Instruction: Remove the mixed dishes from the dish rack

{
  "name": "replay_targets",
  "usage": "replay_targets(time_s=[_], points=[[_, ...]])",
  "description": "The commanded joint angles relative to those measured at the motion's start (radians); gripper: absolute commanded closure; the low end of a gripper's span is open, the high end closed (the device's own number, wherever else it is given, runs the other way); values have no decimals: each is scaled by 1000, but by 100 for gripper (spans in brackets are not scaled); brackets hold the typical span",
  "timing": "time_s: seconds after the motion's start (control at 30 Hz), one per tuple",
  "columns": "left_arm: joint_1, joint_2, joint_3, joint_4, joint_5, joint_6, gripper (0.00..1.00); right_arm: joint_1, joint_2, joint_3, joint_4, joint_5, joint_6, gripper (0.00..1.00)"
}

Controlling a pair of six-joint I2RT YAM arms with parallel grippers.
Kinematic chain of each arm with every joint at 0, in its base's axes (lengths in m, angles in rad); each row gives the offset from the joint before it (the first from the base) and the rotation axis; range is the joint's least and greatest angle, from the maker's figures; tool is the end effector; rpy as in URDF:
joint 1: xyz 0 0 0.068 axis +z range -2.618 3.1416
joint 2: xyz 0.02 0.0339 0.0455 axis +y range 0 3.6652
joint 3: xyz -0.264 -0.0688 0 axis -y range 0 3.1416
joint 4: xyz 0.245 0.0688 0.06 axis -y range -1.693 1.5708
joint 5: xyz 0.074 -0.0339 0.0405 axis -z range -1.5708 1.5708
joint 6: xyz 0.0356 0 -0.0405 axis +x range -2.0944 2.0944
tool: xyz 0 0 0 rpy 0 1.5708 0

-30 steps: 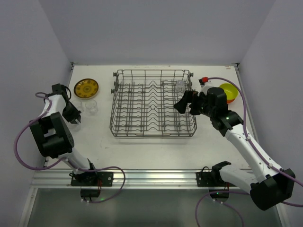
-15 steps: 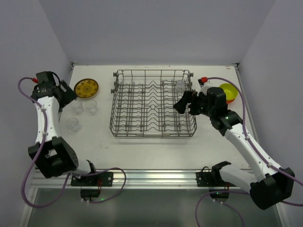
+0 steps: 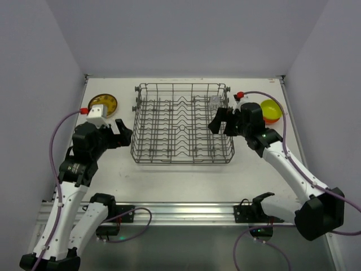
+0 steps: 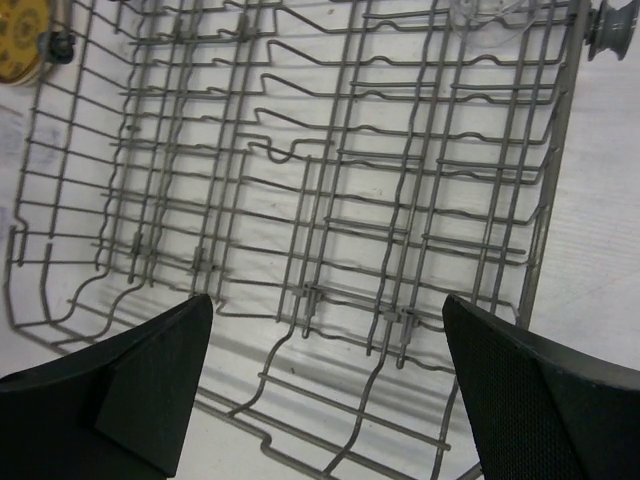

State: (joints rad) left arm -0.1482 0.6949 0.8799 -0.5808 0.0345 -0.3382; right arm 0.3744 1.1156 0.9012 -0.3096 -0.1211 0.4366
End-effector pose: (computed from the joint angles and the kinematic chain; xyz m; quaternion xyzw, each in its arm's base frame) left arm 0.1463 -0.0231 0.3443 -0.0694 0.8294 -0.1474 0.5344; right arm 0.2318 0.0957 0.3024 -0.0033 0.8651 0.2450 0.4378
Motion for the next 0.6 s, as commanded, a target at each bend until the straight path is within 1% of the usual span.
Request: replay_targets(time_s=[0.0,0.03,0.07,0.1,0.13,0.17,0.2,0.23,0.3,0.33,0.4,0.43,0.5,0.53,0.57], points=[[-51,-72,-91,99,-5,24,0,-3,131,129,-17,107,-25,1],[-53,-96,-81,101,5,31,0,-3,165,160,-43,138,-29,1],[-53,-109,-78,111,11,36,0,0,200,226,-60,158,-39,1],[-53,-121,-90,125,8,33,0,-2,270,260,-89,181,-41,1],[-53,-136,-120,148,2,28,0,-2,308,325,-97,217,-47,1],[-57,-135,-121,148,5,27,0,0,343,359,-105,231,-52,1],[-63,-124,-114,133,5,28,0,0,412,392,-124,242,-53,1],[-70,-123,-111,134,-8,25,0,1,444,460,-134,257,-61,2],[-73,-129,-114,127,-28,15,0,3,542,531,-157,264,-73,5],[-74,-135,-113,124,-66,7,0,4,576,609,-169,293,-81,6],[-74,-153,-117,113,-97,-2,0,4,677,689,-209,325,-91,7],[-74,-159,-119,113,-120,-8,0,6,711,770,-229,345,-102,7],[-74,-169,-122,111,-127,-10,0,6,779,858,-293,366,-120,9],[-74,-169,-124,111,-127,-12,0,6,834,930,-312,385,-131,9],[-74,-169,-125,113,-128,-15,0,6,858,959,-328,415,-136,9]])
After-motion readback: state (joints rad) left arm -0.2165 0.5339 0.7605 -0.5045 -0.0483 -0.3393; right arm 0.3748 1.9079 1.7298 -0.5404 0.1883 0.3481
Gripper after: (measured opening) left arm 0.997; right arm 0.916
